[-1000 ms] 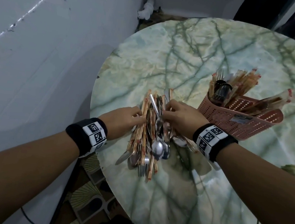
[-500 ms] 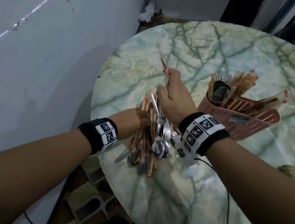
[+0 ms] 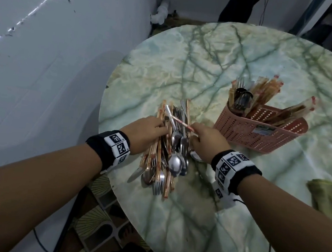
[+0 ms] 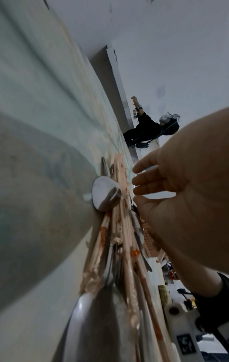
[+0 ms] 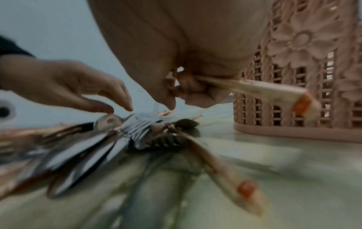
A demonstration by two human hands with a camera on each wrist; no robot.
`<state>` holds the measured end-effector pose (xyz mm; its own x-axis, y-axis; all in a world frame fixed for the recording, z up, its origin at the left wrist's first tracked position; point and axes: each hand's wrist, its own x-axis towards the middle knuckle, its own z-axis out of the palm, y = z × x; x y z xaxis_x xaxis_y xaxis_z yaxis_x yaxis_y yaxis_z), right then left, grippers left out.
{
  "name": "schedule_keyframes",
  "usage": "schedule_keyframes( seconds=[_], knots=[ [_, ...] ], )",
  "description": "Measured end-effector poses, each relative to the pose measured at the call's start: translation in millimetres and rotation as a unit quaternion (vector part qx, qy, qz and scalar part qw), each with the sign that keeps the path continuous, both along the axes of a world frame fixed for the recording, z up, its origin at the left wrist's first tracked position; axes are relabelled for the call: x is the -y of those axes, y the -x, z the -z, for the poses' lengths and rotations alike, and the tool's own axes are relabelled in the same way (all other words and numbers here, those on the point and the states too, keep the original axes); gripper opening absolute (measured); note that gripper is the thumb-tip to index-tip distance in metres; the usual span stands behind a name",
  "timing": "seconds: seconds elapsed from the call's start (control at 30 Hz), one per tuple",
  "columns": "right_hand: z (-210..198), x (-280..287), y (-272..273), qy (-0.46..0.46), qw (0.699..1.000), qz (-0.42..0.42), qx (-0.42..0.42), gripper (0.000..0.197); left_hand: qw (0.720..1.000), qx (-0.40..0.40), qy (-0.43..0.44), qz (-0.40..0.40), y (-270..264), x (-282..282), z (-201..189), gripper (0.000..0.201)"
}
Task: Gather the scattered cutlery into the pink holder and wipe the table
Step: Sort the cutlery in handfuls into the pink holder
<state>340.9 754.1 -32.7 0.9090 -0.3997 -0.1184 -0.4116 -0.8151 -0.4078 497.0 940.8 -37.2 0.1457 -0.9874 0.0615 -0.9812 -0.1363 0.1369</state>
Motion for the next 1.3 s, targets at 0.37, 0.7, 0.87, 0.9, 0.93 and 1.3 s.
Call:
schedule_keyframes(
  seconds=[0.37,0.7,0.87,0.9,0.93,1.3],
  knots=[
    [9.3,15.6,-16.4,0.082,0.990,-0.093,-0.065,0.025,0.998,-0.039,0.002,0.053,6.8,7.7,-0.8,0.017],
    [11.9,27.1,-8.8,0.006,1.000,-0.030,0.002,0.026,0.993,-0.018,-0.013,0.113,5.3,13.5,-13.2,0.037],
    [4.3,22.6,-23.9,0.006,0.999,-0.015,0.048,0.004,0.998,-0.041,-0.015,0.036,-13.1,-19.2,-16.1,0.054],
    [3.1,21.3,-26.4,0.007,0.998,-0.011,0.056,0.007,0.999,-0.026,-0.016,0.020,-20.2,-27.9,-14.5,0.048],
    [2.3,19.0,-28.7,-0.003,0.998,-0.014,0.059,0.008,1.000,-0.007,-0.025,0.014,-27.2,-35.6,-11.2,0.039],
    [4.4,-44.3,-74.3,0.014,0.996,-0.092,-0.007,0.029,0.904,-0.253,-0.051,-0.340,-10.5,-26.8,5.8,0.018]
  ],
)
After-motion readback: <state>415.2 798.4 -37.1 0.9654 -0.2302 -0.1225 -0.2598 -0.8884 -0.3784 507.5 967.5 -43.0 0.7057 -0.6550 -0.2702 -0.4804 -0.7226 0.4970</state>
